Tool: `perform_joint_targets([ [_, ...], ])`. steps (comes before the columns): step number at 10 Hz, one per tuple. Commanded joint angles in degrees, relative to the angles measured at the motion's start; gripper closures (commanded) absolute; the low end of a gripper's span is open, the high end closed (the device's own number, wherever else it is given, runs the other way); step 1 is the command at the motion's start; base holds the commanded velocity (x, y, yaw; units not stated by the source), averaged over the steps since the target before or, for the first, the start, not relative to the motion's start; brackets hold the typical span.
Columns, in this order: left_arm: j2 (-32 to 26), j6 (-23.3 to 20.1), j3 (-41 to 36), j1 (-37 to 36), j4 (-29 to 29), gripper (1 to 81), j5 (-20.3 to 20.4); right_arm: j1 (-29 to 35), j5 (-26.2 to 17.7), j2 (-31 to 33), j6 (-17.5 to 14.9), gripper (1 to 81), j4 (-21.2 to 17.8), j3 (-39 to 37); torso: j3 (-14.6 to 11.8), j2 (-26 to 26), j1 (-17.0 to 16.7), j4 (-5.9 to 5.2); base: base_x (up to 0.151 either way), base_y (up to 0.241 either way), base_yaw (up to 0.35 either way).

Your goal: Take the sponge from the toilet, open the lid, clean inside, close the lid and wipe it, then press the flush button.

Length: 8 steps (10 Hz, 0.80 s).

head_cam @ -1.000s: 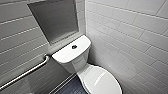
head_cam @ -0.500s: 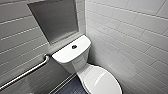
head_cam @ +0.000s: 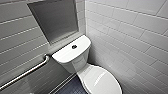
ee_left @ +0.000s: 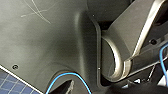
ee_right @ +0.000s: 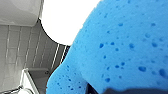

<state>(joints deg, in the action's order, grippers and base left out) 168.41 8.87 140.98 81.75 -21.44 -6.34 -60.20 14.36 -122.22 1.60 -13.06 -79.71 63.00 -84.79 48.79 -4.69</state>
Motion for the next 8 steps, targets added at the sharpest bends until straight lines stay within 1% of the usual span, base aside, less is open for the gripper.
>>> perform_joint_targets([
  [1,0.09,-0.09,-0.44,0.74,0.7,1.0,-4.47,13.64,-12.34,4.5,2.27,81.1,-1.27,3.7,0.0,0.0,0.0,0.0,0.0,0.0,0.0],
  [3,0.17,-0.26,-0.44,0.65,0.35,1.0,-3.68,18.65,-15.32,2.84,2.36,81.1,-1.98,2.83,0.0,0.02,0.0,0.0,0.0,0.0,0.0],
  [5,0.26,-0.35,-0.44,0.39,0.17,1.0,-2.54,22.25,-15.5,1.25,2.27,81.1,-1.45,1.24,0.0,0.02,0.0,0.0,0.0,0.0,0.0],
  [7,0.61,-0.35,-0.36,0.39,0.09,1.0,-2.63,25.51,-15.93,0.38,2.78,81.1,-2.84,0.28,0.0,0.02,0.0,0.0,0.0,0.0,0.0],
  [8,0.61,-0.35,-0.27,0.39,0.09,1.0,-2.63,25.95,-16.21,-0.07,3.5,81.1,-2.85,-0.08,0.0,0.02,0.0,0.0,0.0,0.0,0.0],
])
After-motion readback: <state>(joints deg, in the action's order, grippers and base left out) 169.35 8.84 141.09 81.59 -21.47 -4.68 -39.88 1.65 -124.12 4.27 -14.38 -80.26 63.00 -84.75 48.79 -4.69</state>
